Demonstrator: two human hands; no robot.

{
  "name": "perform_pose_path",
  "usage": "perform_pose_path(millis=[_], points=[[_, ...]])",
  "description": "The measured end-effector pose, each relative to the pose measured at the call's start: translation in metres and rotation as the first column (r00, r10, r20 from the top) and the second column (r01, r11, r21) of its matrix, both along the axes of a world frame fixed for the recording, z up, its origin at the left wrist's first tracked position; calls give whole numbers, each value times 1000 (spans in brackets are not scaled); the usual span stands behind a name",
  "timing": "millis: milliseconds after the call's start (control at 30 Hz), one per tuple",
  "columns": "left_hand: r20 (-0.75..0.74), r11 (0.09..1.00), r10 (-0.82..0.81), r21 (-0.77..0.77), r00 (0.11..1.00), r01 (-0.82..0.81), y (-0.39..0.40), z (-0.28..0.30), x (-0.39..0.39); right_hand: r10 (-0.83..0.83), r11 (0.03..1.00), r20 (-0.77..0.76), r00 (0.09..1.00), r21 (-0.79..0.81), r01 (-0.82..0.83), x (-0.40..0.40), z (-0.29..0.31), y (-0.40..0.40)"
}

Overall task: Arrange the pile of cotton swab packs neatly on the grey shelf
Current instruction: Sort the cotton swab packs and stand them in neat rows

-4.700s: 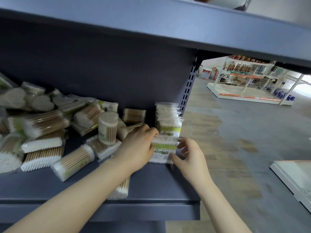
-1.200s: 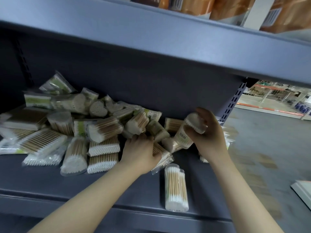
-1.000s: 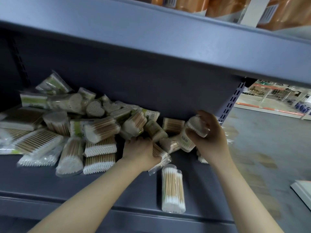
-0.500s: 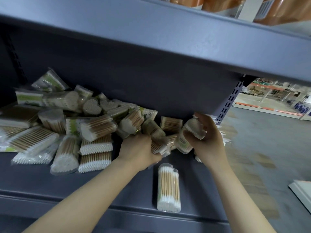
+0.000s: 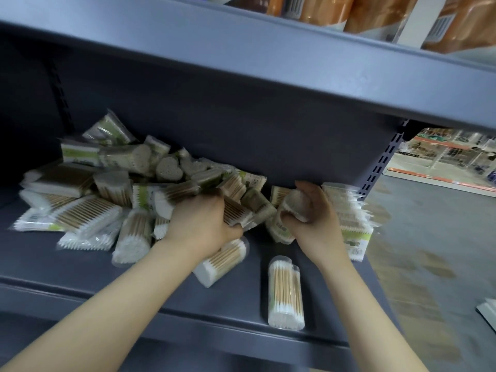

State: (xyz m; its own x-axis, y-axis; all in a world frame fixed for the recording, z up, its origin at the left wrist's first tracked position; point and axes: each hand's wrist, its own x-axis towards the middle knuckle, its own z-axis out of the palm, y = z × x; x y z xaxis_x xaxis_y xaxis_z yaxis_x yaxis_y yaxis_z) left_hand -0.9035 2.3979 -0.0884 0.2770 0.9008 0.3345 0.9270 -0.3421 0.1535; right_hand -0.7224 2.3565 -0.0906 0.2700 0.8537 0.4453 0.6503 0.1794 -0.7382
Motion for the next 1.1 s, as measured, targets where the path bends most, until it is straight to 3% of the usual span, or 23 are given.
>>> perform_pose_path(millis=[233,700,833,967,1100], points=[[5,998,55,-31,998,-55,-11,1,-27,68,997,-16,998,25,-67,-22,-2,5],[12,995,87,-40,996,-86,-38,-6,-55,119,963,51,992,-248,-103,-53,-17,46],[80,995,79,-71,994,-73,-42,-4,-53,100,977,106,989,-199,-77,-54,-14,47],[58,996,77,-56,995,-74,-44,-4,-44,88,993,112,990,-93,-78,-49,-10,38],[106,997,62,-62,992,-55,-49,-4,-32,109,990,29,994,-90,-106,-40,-11,27]])
